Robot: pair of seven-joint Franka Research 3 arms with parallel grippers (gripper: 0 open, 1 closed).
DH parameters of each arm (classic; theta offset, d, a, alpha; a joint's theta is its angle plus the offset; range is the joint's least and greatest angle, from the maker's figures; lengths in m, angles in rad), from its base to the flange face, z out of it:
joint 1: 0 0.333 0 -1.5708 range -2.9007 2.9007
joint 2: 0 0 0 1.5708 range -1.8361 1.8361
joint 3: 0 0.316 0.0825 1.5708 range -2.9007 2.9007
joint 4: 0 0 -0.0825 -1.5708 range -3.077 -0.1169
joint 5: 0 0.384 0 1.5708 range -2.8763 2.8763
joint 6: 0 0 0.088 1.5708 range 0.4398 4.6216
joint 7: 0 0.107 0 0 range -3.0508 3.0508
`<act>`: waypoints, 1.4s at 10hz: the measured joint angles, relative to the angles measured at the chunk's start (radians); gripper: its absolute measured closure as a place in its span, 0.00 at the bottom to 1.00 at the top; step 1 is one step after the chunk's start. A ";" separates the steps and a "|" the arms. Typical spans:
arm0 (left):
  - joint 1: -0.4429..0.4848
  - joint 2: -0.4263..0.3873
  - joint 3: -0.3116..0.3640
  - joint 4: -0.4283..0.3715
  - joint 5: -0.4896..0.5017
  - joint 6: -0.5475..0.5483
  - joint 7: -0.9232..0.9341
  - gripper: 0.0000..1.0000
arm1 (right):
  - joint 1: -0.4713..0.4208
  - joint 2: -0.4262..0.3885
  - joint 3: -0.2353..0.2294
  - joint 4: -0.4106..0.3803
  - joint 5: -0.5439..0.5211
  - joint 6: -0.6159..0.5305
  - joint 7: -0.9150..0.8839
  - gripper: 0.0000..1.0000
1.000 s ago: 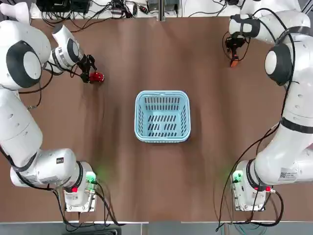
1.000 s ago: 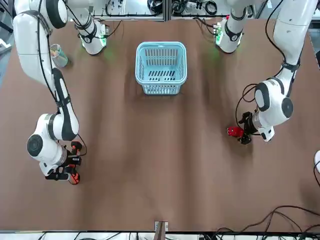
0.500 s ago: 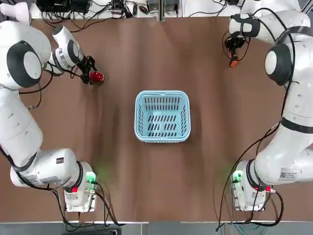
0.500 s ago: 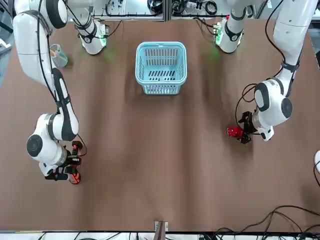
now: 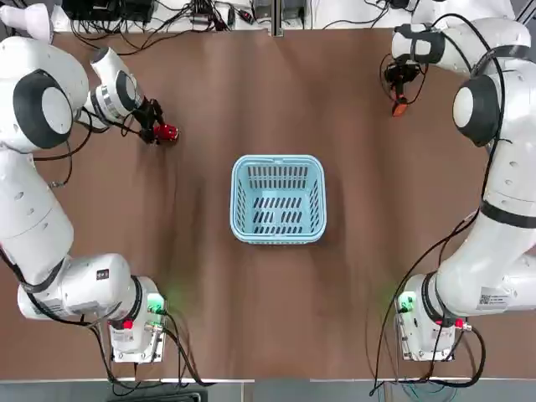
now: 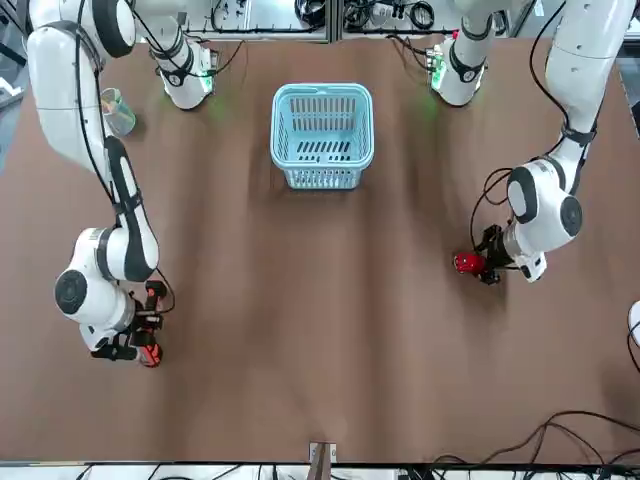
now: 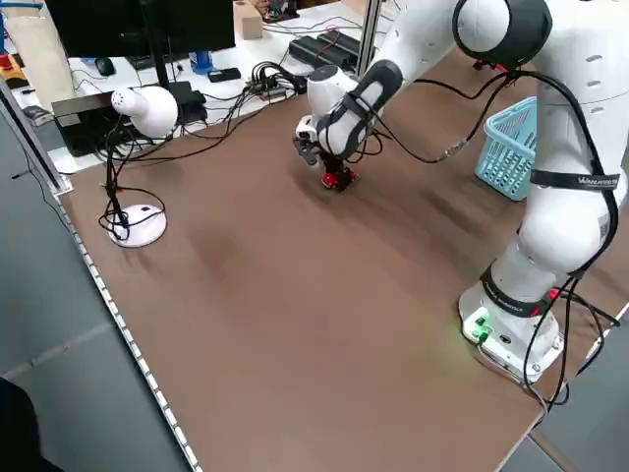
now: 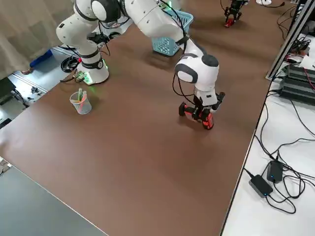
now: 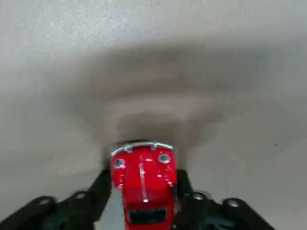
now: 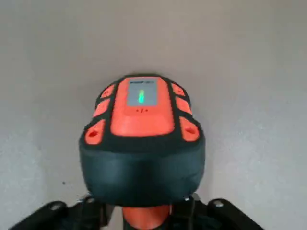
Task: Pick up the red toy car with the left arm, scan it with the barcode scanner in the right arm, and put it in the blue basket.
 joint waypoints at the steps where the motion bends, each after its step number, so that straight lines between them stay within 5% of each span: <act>1: -0.002 -0.001 -0.001 0.001 0.000 0.000 0.000 0.50 | 0.001 0.000 0.000 0.001 0.000 0.000 0.000 0.27; 2: -0.005 -0.001 -0.003 0.001 0.000 0.000 0.000 0.50 | 0.001 0.000 0.000 0.002 0.000 0.000 -0.001 0.20; 5: -0.086 -0.025 -0.010 0.028 0.000 0.000 -0.077 0.50 | 0.009 0.000 0.000 0.006 0.000 0.000 -0.001 0.22; 7: -0.161 -0.062 -0.011 0.065 0.000 -0.024 -0.144 0.50 | 0.012 0.000 0.000 0.008 0.000 -0.019 -0.001 0.32; 9: -0.203 -0.089 -0.011 0.132 0.000 -0.139 -0.168 0.50 | 0.011 0.000 -0.002 0.011 0.000 -0.039 0.000 0.67; 14: -0.300 -0.123 -0.012 0.283 0.000 -0.324 -0.268 0.50 | 0.012 -0.001 0.007 0.014 0.027 -0.060 0.029 0.70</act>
